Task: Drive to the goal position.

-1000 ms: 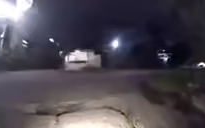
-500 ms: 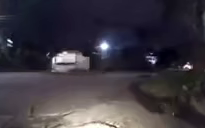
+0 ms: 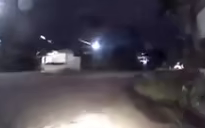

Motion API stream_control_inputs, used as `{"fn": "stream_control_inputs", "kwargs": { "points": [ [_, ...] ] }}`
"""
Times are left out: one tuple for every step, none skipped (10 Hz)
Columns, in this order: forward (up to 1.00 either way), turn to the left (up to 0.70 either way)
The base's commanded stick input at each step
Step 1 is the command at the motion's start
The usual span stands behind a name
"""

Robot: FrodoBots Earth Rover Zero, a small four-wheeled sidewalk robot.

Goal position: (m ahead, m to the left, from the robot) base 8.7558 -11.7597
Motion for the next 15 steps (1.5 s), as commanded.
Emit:
{"fn": "stream_control_inputs", "kwargs": {
  "points": [
    [0.70,0.00],
    [0.70,0.00],
    [0.70,0.00],
    [0.70,0.00],
    [0.70,0.00],
    [0.70,0.00],
    [0.70,0.00],
    [0.70,0.00],
    [0.70,0.00],
    [0.70,0.00],
    [0.70,0.00],
    [0.70,0.00],
    [0.70,0.00],
    [0.70,0.00],
    [0.70,0.00]
  ]
}}
